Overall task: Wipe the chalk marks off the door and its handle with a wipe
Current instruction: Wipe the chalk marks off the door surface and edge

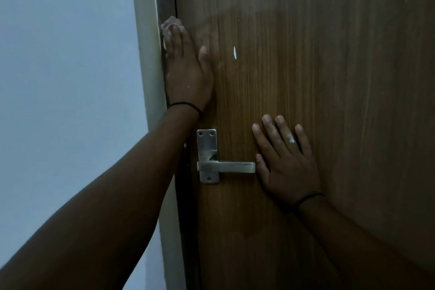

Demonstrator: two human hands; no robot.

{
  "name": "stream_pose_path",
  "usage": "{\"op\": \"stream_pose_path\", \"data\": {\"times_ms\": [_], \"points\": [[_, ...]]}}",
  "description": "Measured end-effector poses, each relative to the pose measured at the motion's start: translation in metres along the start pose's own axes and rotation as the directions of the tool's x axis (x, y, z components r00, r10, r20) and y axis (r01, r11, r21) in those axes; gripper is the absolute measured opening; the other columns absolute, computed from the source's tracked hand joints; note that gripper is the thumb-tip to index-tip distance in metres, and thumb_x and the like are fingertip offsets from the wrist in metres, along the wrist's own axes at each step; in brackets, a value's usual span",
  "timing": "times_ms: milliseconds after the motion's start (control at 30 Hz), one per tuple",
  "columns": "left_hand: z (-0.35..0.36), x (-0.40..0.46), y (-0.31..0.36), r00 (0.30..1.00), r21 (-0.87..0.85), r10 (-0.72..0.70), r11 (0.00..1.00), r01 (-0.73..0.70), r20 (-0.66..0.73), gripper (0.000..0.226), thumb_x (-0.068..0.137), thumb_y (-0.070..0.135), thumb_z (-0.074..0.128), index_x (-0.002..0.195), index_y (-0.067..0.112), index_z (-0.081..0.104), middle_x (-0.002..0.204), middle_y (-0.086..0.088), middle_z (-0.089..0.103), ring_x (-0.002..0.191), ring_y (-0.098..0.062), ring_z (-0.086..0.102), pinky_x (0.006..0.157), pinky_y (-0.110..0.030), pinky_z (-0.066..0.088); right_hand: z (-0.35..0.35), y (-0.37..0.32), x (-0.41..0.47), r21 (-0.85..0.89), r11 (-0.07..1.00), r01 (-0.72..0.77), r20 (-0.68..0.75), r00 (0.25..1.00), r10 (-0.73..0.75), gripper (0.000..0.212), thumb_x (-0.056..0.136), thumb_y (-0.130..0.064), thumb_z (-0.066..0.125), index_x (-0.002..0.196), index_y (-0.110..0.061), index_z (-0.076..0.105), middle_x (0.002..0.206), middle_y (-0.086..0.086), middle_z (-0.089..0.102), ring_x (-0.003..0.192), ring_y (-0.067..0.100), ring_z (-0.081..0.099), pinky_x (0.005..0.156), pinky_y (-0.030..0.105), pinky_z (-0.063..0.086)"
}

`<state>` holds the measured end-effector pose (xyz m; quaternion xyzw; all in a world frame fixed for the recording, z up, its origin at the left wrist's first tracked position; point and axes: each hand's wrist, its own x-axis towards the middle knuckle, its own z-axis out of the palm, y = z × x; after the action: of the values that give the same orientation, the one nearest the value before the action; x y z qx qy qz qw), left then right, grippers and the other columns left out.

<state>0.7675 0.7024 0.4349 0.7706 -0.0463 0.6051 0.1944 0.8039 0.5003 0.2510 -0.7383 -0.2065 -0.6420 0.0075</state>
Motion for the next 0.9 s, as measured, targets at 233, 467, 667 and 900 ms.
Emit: {"op": "stream_pose_path", "data": {"times_ms": [233, 467, 667, 900], "points": [[-0.010, -0.043, -0.022, 0.942, 0.023, 0.322, 0.945, -0.326, 0.097, 0.056, 0.106, 0.028, 0.033, 0.155, 0.008, 0.017, 0.164, -0.010, 0.016, 0.152, -0.020, 0.013, 0.123, -0.039, 0.019, -0.001, 0.000, 0.001, 0.011, 1.000, 0.001, 0.016, 1.000, -0.002, 0.061, 0.101, -0.041, 0.035, 0.156, -0.019, 0.025, 0.165, 0.004, 0.017, 0.153, 0.022, 0.013, 0.123, 0.049, 0.010], [-0.011, 0.010, -0.014, 0.978, 0.019, 0.197, 0.980, -0.198, 0.069, 0.058, 0.107, 0.031, 0.027, 0.157, 0.011, 0.007, 0.166, -0.008, 0.002, 0.153, -0.020, -0.001, 0.125, -0.042, 0.010, -0.002, -0.002, 0.000, -0.007, 1.000, -0.004, 0.017, 1.000, 0.004, 0.059, 0.101, -0.040, 0.034, 0.156, -0.019, 0.026, 0.165, 0.004, 0.019, 0.153, 0.023, 0.014, 0.123, 0.049, 0.011], [0.000, -0.048, 0.008, 0.867, 0.044, 0.430, 0.890, -0.454, 0.253, 0.056, 0.105, 0.031, 0.033, 0.156, 0.013, 0.016, 0.165, -0.007, 0.013, 0.153, -0.019, 0.006, 0.125, -0.040, 0.010, -0.003, -0.002, 0.000, -0.017, 1.000, -0.006, 0.023, 1.000, 0.006, 0.059, 0.101, -0.040, 0.033, 0.156, -0.020, 0.026, 0.165, 0.004, 0.019, 0.153, 0.023, 0.015, 0.122, 0.050, 0.014], [-0.019, 0.021, -0.011, 0.990, 0.075, 0.109, 0.990, -0.116, 0.087, 0.060, 0.106, 0.033, 0.026, 0.157, 0.010, 0.003, 0.166, -0.010, -0.002, 0.153, -0.022, -0.003, 0.125, -0.041, 0.007, -0.003, -0.002, 0.000, -0.006, 1.000, -0.008, 0.033, 0.999, 0.008, 0.059, 0.101, -0.040, 0.033, 0.156, -0.020, 0.028, 0.165, 0.003, 0.019, 0.153, 0.023, 0.014, 0.123, 0.050, 0.011]]}}
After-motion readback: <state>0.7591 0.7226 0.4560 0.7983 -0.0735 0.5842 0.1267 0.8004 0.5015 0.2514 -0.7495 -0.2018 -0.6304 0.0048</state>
